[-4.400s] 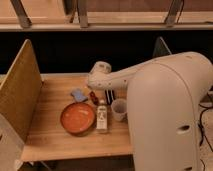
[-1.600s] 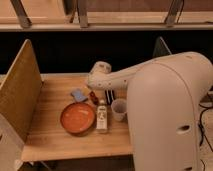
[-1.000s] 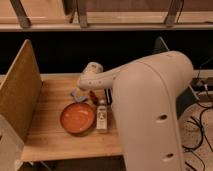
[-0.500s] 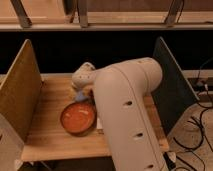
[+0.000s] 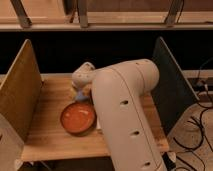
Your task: Place the white sponge in the ceramic bowl
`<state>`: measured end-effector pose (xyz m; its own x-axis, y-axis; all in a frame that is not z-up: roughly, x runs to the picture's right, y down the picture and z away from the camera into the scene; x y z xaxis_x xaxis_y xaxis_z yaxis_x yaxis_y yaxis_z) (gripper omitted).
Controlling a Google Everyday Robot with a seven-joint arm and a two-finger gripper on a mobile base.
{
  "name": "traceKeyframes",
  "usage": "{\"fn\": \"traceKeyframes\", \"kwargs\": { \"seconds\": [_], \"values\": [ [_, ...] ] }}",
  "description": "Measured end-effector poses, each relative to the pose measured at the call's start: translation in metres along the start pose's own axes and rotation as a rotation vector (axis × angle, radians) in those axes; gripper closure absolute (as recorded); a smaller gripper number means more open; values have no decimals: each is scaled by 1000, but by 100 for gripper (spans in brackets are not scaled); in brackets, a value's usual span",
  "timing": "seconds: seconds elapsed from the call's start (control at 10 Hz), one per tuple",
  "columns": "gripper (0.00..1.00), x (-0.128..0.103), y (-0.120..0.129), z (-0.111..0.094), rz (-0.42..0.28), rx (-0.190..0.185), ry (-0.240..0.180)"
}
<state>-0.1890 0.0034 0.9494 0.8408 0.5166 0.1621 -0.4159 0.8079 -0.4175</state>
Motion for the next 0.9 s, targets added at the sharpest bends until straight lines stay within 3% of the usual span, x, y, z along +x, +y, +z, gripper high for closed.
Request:
{"fn": "traceKeyframes", "kwargs": {
  "seconds": [0.3, 0.9],
  "values": [
    [20, 16, 1, 21, 59, -57, 30],
    [23, 17, 1, 48, 88, -131, 33]
  ]
}}
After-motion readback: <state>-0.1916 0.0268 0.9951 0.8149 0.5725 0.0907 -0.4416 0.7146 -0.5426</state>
